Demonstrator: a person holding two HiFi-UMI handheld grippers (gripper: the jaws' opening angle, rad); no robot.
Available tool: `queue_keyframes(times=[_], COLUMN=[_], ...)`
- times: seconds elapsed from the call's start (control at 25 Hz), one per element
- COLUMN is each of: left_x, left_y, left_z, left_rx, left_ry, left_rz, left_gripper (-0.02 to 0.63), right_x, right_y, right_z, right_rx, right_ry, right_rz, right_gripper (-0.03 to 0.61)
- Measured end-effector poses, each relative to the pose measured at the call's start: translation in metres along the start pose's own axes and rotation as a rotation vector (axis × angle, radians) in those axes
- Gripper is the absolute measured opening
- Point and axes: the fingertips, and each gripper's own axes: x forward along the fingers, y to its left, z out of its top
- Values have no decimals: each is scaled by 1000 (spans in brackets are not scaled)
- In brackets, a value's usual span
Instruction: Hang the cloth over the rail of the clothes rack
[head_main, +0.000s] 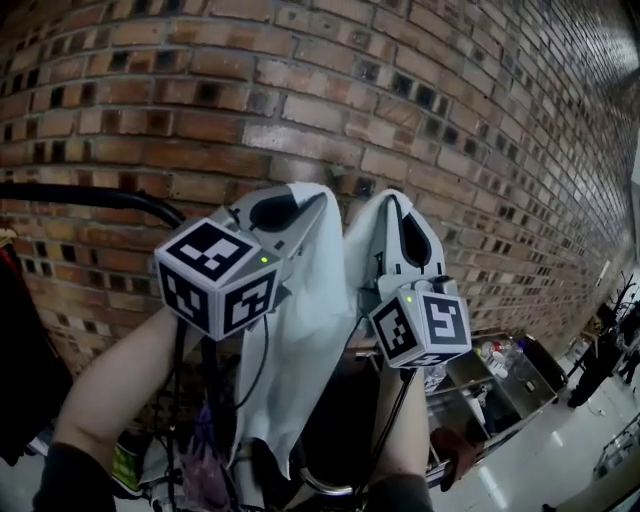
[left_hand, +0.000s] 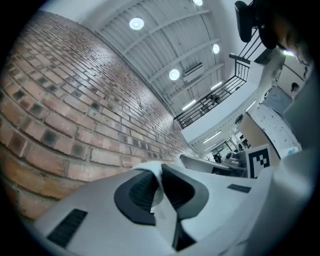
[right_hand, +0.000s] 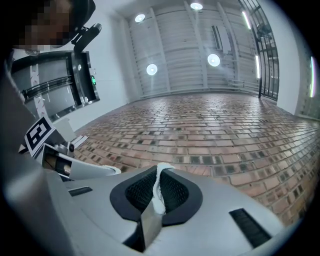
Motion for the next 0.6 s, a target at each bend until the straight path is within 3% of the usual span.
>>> queue_keyframes(times=[0.16,0.4,0.48,0.6], left_x=[3,4,1,-13], left_y=[16,53,60,63], left_z=[25,63,78,107], left_rx=[56,8,65,225], left_ry=[-9,17,-7,-60], left_rz=[4,-21,-20,-25], left_gripper=[35,35,35,37], right_x=[9,25,29,32], right_y=[2,17,24,35], right_z=[12,31,39,53], right_rx=[-7,-36,-43,-35], right_ry=[-21,-86,-107,-149], right_rz=[5,33,39,49], right_gripper=[40,40,40,40])
